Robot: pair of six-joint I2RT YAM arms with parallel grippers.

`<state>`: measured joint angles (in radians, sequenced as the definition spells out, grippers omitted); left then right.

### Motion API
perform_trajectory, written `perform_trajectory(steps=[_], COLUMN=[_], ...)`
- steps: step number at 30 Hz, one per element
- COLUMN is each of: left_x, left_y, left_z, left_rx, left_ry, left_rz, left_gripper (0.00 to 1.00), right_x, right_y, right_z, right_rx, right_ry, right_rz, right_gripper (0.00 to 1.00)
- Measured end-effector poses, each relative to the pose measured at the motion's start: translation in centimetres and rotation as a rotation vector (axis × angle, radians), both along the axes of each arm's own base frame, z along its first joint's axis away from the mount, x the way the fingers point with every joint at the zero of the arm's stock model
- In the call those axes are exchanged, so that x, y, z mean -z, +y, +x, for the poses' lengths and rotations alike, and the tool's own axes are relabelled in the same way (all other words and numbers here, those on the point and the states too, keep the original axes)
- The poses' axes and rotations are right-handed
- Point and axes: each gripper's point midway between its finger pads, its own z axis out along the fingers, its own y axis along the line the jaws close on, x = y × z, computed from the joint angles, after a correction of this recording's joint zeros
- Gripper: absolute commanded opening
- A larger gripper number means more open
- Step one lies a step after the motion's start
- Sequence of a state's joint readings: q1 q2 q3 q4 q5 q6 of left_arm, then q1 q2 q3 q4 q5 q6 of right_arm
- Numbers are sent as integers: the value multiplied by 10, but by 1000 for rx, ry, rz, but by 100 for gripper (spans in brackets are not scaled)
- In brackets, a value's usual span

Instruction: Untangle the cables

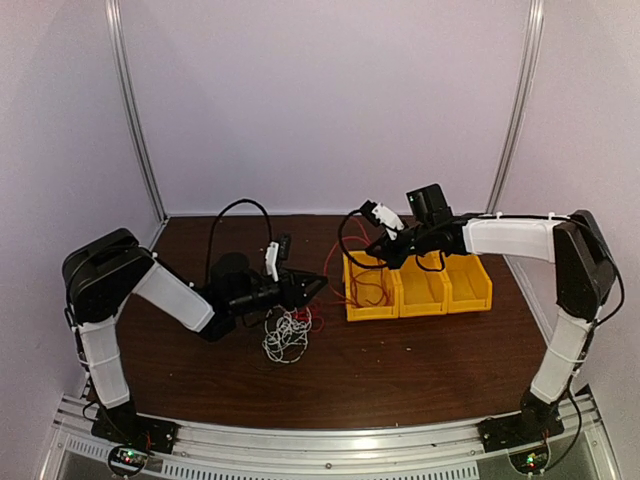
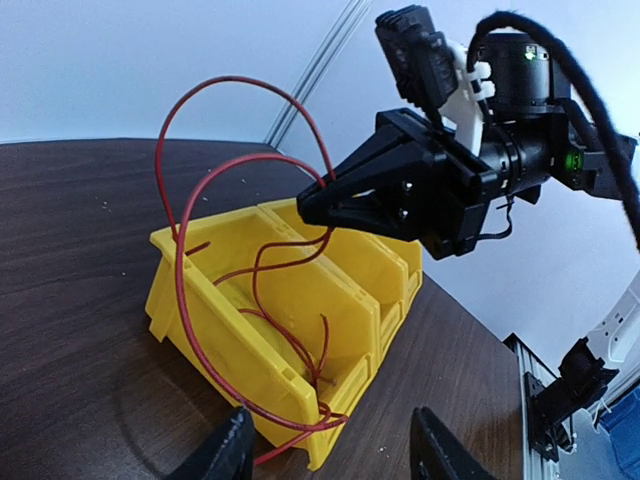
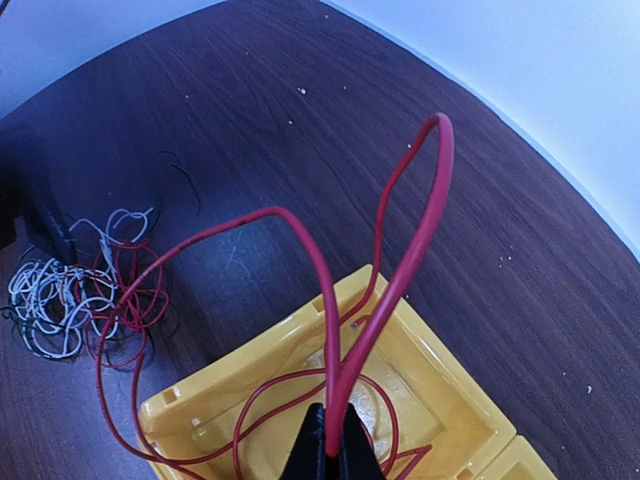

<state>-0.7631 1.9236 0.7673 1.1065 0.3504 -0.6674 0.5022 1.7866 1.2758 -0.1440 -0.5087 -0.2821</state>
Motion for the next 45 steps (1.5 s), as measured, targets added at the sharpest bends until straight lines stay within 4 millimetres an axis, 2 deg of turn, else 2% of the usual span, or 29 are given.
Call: perform_trajectory(steps=[5, 9, 17, 26, 32, 42, 43, 45], left_x=[8, 15, 13, 34, 50, 71, 72, 74], left_y=[2, 4, -2, -8, -23, -16, -15, -17], left_z=[0, 5, 20, 26, 47, 71, 72, 73], left_rx=[-12, -35, -73, -74, -82, -142, -143, -135], left_ry=[18, 31, 32, 84, 199, 402, 417, 440], left_rz=[20, 51, 65, 104, 136, 158, 160, 157], left_gripper=[55, 55, 54, 55, 58, 54, 49, 29], right_x=[46, 69, 53, 73, 80, 81, 81, 81], right_y=[-5, -10, -7, -6, -10, -10, -10, -8], right_z=[11, 9, 14, -1, -6, -7, -8, -9], right_rx=[42, 64, 83, 60, 55, 54, 54, 50], right_ry=[61, 118, 121, 211, 234, 234, 235, 233], right_rz=[-67, -107, -133, -222, -254, -264, -264, -264], right_gripper=[0, 0, 0, 0, 0, 0, 0, 4])
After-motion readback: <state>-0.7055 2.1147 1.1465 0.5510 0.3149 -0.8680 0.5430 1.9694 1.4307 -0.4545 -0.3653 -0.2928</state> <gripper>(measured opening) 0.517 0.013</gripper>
